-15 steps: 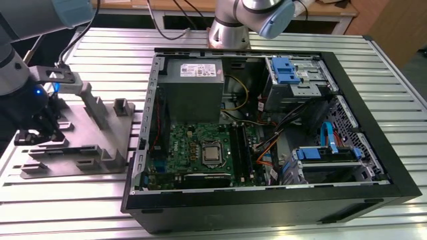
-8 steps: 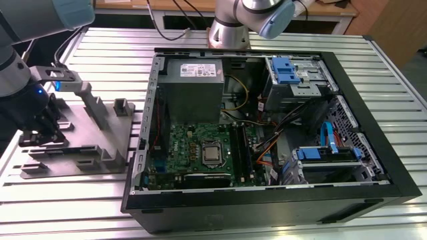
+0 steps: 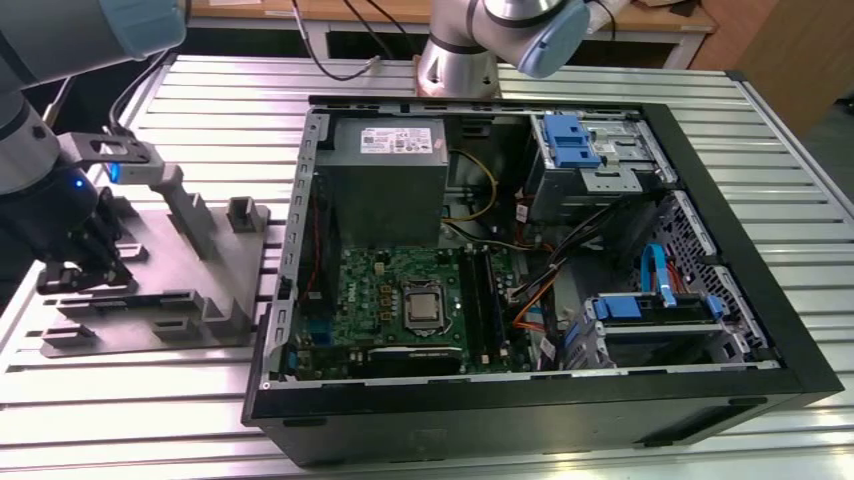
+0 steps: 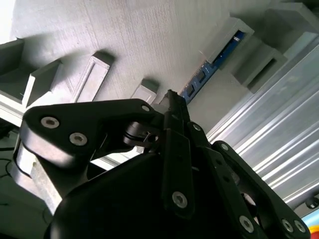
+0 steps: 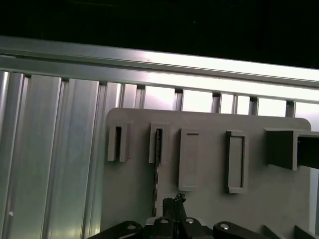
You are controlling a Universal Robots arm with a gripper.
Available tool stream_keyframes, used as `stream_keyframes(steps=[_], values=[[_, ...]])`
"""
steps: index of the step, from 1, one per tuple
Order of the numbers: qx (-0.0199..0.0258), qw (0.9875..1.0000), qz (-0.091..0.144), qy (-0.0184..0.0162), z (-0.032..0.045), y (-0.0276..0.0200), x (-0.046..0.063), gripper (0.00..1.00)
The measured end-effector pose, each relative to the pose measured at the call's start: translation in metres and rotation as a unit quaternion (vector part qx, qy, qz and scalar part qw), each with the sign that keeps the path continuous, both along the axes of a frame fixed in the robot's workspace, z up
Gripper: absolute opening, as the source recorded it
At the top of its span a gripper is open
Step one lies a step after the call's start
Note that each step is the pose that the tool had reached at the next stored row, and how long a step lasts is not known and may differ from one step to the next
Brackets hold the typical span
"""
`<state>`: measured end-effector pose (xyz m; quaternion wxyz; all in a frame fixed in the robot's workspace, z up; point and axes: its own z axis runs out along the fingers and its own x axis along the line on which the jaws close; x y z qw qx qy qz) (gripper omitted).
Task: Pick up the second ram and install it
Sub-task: 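Pick up the second ram and move it above second insertion slot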
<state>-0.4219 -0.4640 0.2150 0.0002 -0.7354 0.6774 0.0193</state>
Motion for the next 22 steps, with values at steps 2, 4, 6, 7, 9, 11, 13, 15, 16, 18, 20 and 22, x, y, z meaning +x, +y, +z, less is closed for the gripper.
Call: stream_keyframes(steps=[2, 4, 6, 7, 9, 11, 13, 15, 16, 18, 20, 22], values=[[0.0000, 1.0000, -0.004, 0.0000, -0.0001, -0.0013, 0.000, 0.10], [0.0000, 1.0000, -0.007, 0.0000, -0.0002, -0.0036, 0.000, 0.10], [0.0000, 1.0000, -0.009, 0.0000, -0.0003, -0.0061, 0.000, 0.10], [0.0000, 1.0000, -0.009, 0.0000, -0.0003, -0.0072, 0.000, 0.10], [0.0000, 0.9999, -0.011, 0.0000, -0.0006, -0.0090, 0.000, 0.10], [0.0000, 0.9999, -0.011, 0.0000, -0.0007, -0.0104, 0.000, 0.10], [0.0001, 0.9999, -0.012, 0.0000, -0.0010, -0.0118, 0.000, 0.10], [0.0001, 0.9999, -0.012, 0.0000, -0.0011, -0.0126, 0.000, 0.10], [0.0002, 0.9999, -0.012, 0.0000, -0.0011, -0.0132, 0.000, 0.10], [0.0002, 0.9999, -0.012, 0.0000, -0.0012, -0.0147, 0.000, 0.10], [0.0001, 0.9999, -0.012, 0.0000, -0.0013, -0.0161, 0.000, 0.10], [0.0003, 0.9999, -0.012, 0.0000, -0.0013, -0.0161, 0.000, 0.10]])
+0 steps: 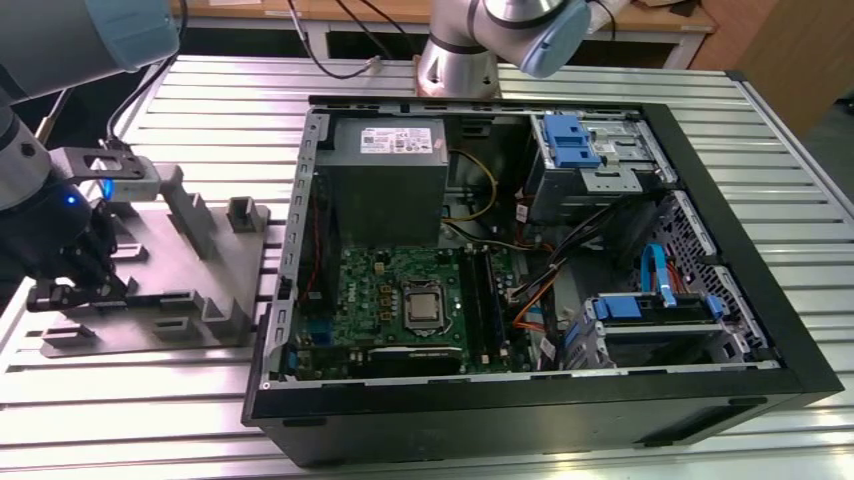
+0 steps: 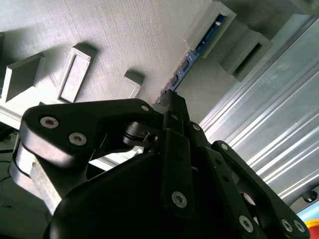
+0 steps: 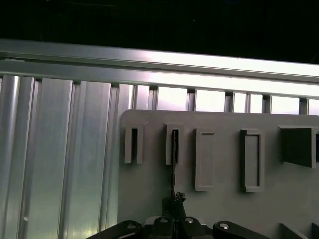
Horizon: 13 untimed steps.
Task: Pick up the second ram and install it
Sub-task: 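Pick up the second ram and move it above second insertion slot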
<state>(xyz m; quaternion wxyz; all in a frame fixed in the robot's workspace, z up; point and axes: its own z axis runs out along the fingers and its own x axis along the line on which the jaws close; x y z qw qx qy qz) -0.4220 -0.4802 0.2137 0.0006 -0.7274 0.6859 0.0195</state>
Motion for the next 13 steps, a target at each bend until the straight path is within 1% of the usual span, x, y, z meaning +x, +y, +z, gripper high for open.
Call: stream_keyframes(steps=[8, 10, 11, 12, 13], values=[[0.0000, 1.0000, 0.000, 0.0000, -0.0002, -0.0001, -0.0001, 0.11], [0.0000, 1.0000, 0.000, 0.0000, -0.0002, -0.0001, -0.0001, 0.23], [0.0000, 1.0000, 0.000, 0.0000, -0.0003, -0.0001, -0.0001, 0.23], [0.0000, 1.0000, 0.000, 0.0000, -0.0003, -0.0001, -0.0001, 0.30], [0.0001, 1.0000, 0.000, -0.0001, -0.0011, -0.0001, -0.0003, 0.30]])
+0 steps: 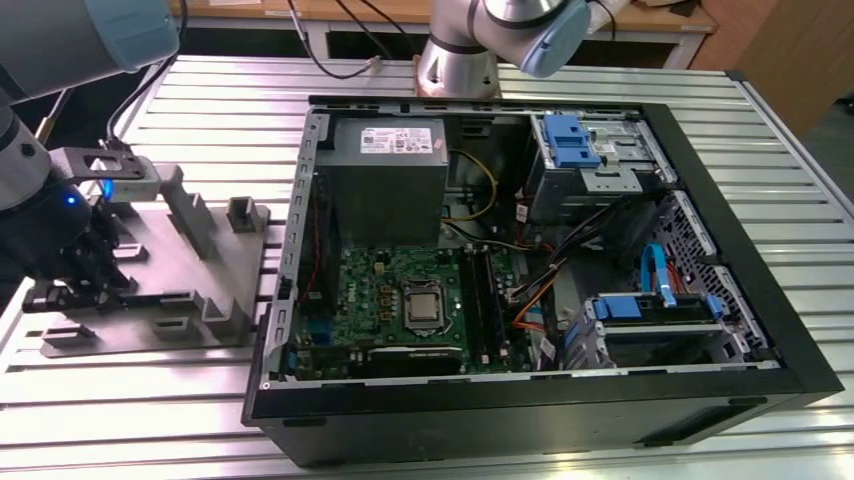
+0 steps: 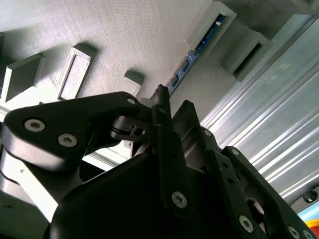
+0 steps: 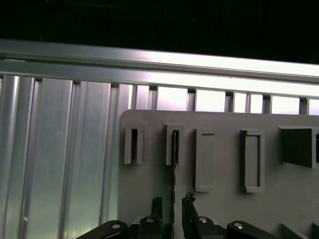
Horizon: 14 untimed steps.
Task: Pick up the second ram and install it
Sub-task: 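Pick up the second ram and move it above second insertion slot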
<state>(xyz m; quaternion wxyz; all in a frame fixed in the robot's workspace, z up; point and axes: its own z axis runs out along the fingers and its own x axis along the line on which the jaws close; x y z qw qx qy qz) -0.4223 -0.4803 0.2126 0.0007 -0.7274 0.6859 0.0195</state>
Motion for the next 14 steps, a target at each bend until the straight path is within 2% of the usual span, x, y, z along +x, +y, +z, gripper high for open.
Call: stream_keyframes(steps=[7, 14], values=[[-0.0001, 1.0000, 0.000, -0.0002, -0.0115, 0.0012, -0.004, 0.30], [0.0000, 1.0000, 0.000, -0.0001, -0.0121, 0.0014, -0.004, 0.30]])
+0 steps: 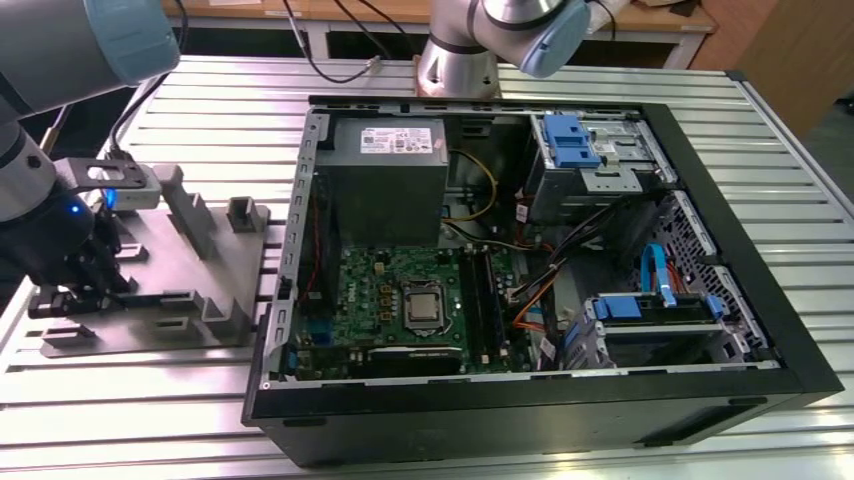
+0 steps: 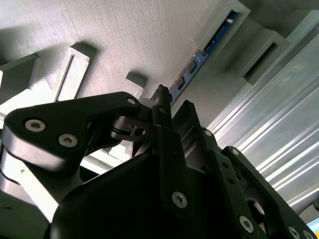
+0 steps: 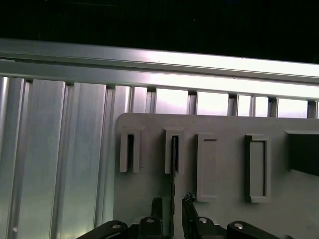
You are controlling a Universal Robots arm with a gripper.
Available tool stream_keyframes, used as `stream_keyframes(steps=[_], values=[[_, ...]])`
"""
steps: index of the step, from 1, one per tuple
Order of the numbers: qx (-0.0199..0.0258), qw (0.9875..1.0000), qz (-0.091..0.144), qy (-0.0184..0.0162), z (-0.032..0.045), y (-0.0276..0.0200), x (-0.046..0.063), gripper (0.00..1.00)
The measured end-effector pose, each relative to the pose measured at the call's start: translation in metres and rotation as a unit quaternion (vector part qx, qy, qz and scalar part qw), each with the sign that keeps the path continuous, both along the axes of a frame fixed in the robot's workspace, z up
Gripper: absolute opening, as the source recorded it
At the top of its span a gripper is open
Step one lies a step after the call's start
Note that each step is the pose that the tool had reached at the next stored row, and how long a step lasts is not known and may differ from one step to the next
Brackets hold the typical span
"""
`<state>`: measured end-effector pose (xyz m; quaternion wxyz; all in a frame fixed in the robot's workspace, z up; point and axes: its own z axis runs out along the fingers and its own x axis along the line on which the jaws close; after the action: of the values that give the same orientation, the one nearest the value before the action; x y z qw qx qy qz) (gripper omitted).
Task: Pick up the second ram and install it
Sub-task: 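Pick up the second ram and move it above second insertion slot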
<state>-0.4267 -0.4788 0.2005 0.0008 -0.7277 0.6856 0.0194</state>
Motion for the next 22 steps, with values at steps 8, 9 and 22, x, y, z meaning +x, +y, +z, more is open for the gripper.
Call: stream_keyframes(steps=[8, 9, 22], values=[[0.0000, 1.0000, 0.000, 0.0000, 0.0000, 0.0000, 0.0000, 0.22], [0.0001, 1.0000, 0.000, 0.0000, 0.0000, 0.0000, 0.0000, 0.20], [0.0001, 1.0000, 0.000, 0.0000, 0.0000, 0.0000, 0.0000, 0.11]])
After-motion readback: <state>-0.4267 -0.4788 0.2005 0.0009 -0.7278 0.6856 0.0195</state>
